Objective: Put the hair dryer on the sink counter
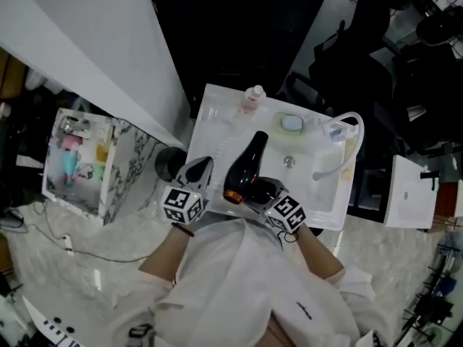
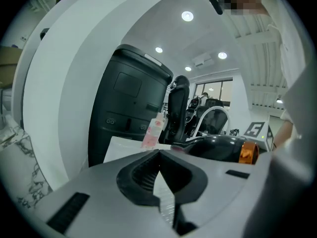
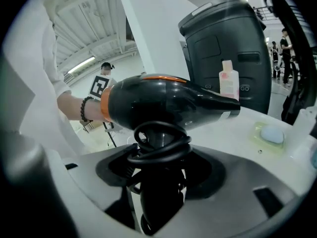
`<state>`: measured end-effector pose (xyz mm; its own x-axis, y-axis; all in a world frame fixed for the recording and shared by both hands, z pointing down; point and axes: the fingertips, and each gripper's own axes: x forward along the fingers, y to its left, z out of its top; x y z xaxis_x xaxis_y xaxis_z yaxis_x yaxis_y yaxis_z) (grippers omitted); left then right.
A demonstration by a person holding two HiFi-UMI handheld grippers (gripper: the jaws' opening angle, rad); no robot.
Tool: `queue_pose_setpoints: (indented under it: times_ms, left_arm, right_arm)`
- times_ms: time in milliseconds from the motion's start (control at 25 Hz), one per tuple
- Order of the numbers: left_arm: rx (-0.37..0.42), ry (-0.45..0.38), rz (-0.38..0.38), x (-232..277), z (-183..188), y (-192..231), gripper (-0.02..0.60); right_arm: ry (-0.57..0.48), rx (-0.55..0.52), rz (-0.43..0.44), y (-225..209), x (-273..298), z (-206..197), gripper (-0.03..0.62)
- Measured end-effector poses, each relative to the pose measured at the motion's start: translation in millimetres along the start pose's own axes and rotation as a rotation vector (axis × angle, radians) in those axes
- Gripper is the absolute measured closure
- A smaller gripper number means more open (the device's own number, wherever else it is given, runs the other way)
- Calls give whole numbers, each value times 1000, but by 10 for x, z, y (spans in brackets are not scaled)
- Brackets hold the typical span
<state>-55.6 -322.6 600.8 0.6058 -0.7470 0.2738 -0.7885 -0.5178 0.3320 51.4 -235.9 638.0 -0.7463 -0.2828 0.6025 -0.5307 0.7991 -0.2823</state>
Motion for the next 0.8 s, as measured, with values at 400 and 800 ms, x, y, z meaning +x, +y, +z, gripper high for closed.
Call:
queue_pose_setpoints:
  times_ms: [400, 800]
  left_arm:
    - [-30, 149, 59, 118, -502, 150, 558]
    - [-44, 190, 92, 214, -676, 212, 558]
  right_arm:
    - [182, -59, 37, -191, 420, -411, 303]
    - [341, -139, 88, -251, 789, -623, 303]
